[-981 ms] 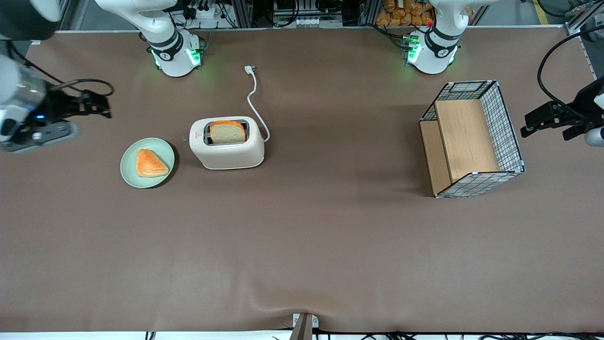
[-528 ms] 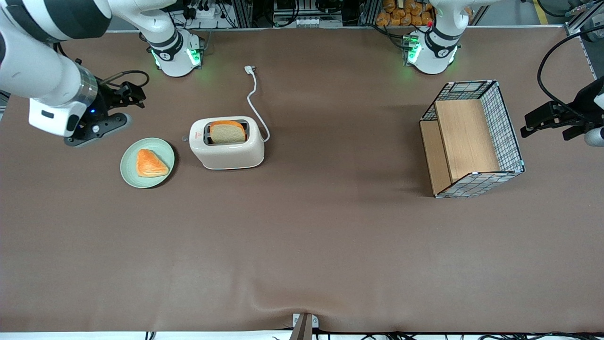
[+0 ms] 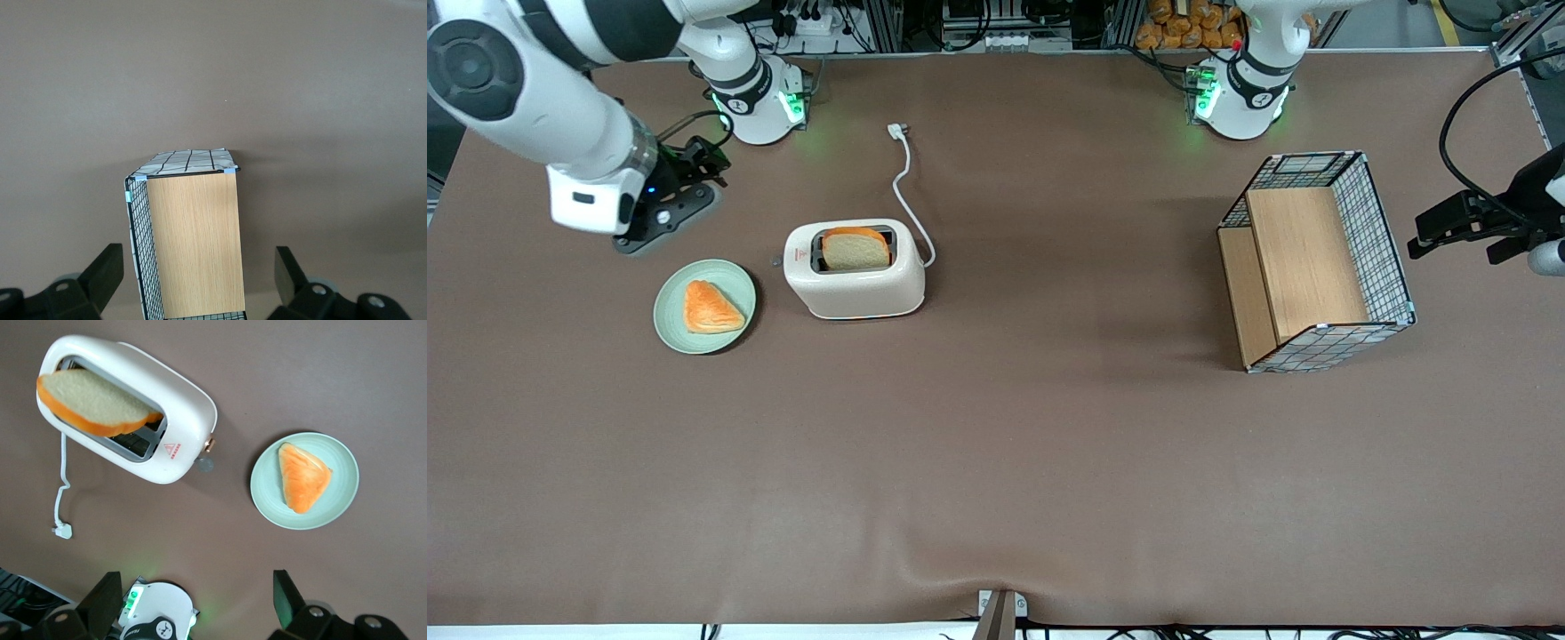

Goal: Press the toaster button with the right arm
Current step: 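Lower the closed right gripper onto the toaster's side lever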

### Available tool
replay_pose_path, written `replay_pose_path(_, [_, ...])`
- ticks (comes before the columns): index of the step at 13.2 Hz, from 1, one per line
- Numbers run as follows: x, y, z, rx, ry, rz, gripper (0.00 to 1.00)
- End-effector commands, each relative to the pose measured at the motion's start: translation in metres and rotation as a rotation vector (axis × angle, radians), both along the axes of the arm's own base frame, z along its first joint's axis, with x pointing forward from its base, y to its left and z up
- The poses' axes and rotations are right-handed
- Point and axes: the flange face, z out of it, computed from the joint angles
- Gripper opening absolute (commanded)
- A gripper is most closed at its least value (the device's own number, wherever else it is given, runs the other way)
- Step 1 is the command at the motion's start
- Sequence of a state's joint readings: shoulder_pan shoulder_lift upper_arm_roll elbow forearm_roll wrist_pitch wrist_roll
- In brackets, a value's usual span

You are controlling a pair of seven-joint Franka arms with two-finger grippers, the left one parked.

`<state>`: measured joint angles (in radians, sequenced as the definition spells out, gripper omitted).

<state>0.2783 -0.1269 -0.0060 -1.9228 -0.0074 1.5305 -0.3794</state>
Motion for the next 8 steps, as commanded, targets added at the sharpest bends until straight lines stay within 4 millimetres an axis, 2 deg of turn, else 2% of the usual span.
replay_pose_path(1, [-0.029, -0.004, -0.019, 0.043, -0.027, 0.126, 0.91])
replay_pose_path(4, [-0.032, -0.002, -0.042, 0.053, -0.02, 0.197, 0.58])
replay_pose_path(5, [-0.034, 0.0, -0.052, 0.053, -0.012, 0.206, 0.43])
replay_pose_path(6, [-0.037, 0.007, -0.059, 0.052, -0.01, 0.229, 0.28])
replay_pose_path(8, [-0.041, 0.022, -0.066, 0.054, -0.02, 0.308, 0.05])
